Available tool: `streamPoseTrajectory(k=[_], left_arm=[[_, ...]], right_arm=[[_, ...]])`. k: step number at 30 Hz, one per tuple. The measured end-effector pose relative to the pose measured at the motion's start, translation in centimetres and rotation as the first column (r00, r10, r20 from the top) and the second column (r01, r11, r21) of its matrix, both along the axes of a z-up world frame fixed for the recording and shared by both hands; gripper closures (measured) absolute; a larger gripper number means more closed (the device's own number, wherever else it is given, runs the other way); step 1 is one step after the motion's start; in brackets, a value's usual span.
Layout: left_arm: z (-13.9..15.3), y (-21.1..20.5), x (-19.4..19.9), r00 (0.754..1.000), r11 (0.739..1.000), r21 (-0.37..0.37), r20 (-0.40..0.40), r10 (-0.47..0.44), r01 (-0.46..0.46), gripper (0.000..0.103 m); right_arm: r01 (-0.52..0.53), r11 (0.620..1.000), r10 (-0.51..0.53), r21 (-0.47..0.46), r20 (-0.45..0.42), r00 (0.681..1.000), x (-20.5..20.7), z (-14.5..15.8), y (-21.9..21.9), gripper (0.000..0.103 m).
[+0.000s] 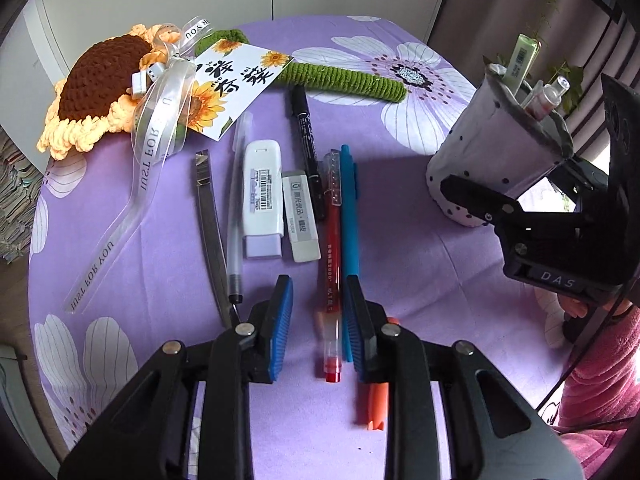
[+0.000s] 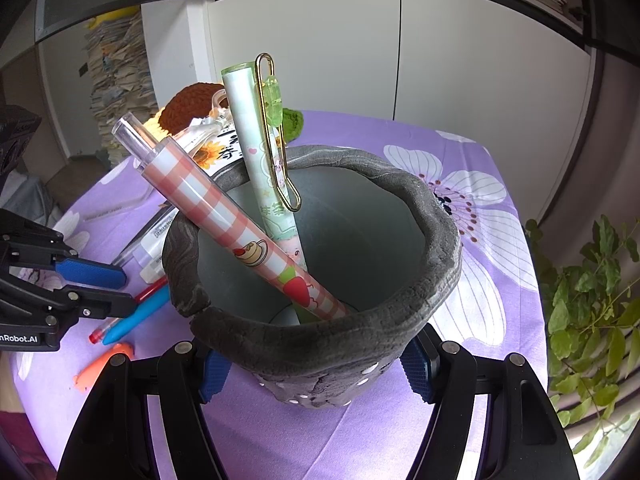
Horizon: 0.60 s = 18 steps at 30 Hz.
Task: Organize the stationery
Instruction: 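Grasp the red pen with the left gripper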
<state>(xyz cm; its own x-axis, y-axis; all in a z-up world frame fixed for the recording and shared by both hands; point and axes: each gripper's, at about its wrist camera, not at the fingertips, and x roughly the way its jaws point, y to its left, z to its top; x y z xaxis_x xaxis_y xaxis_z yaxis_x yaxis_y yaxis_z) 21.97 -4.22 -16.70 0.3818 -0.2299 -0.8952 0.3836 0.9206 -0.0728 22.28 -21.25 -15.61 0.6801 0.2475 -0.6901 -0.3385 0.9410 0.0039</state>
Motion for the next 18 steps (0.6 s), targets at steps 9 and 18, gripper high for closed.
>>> streamPoseTrajectory(k=[9,18], left_arm=[[-0.9,-1.2,-0.8,0.999,0.998,0.045,-0.002,-0.039,0.039,0.082],[-1.2,-1.1,-1.6,0.997,0.996,0.053,-0.01,-0.075,0.075,0.096]], right_arm=[[0.0,1.0,0.0,-0.001,-0.003,1.0,0.1,-0.1,0.0,0.032],[0.001,1.0,-0.001,-0.001,-0.005,1.0,0.1,-0.2,0.2,0.032]])
